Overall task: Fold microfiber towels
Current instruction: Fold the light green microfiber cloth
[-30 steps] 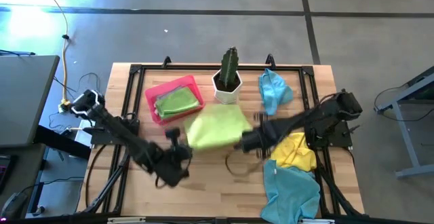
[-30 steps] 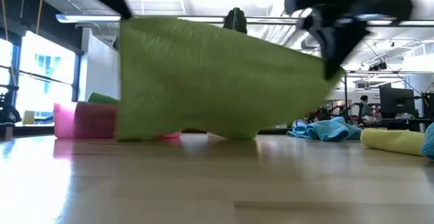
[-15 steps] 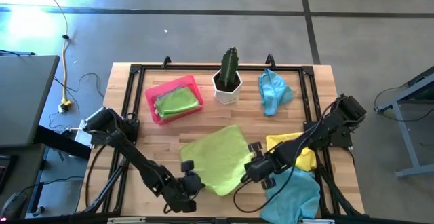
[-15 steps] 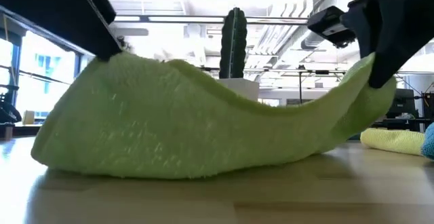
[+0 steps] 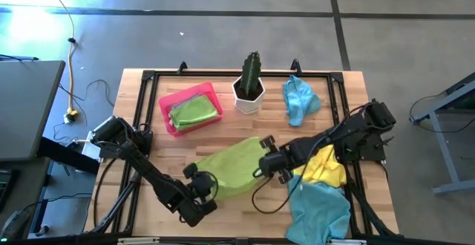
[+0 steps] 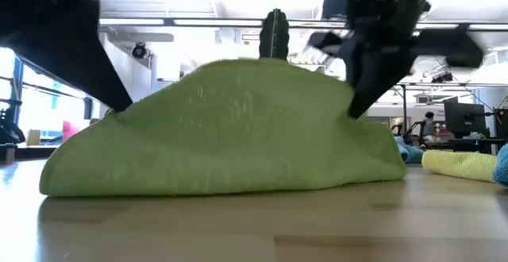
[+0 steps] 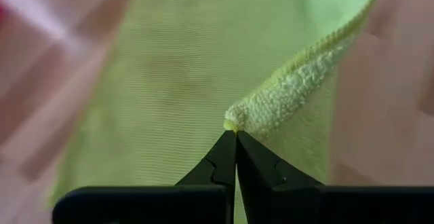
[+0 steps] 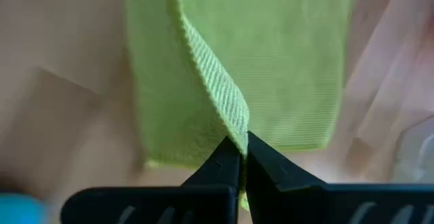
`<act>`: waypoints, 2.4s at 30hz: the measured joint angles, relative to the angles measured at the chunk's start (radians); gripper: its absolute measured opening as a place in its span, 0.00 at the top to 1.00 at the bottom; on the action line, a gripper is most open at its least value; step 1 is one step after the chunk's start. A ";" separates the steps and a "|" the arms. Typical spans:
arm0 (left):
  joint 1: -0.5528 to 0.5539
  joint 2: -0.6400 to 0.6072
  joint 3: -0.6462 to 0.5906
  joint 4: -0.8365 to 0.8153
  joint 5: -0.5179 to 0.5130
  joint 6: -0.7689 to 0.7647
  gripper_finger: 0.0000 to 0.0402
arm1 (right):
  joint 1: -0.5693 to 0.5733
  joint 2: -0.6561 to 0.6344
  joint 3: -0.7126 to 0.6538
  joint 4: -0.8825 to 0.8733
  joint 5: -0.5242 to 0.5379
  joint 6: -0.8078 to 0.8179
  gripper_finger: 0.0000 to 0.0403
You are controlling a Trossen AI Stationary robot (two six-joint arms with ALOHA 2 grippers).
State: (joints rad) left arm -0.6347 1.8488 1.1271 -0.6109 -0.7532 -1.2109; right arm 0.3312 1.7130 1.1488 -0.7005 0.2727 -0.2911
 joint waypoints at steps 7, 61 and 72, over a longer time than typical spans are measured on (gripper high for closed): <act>0.007 0.000 0.000 -0.209 -0.035 -0.175 1.00 | -0.095 0.122 0.000 0.032 0.060 -0.171 1.00; 0.104 0.000 0.000 -0.491 0.078 0.033 0.61 | -0.211 0.119 0.009 0.052 0.107 0.087 0.75; 0.065 -0.074 -0.005 -0.539 0.051 0.201 0.65 | -0.207 -0.089 0.009 -0.168 -0.100 0.227 0.75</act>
State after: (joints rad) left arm -0.5699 1.7752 1.1224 -1.1499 -0.7025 -1.0096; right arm 0.1238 1.6236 1.1580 -0.8686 0.1732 -0.0637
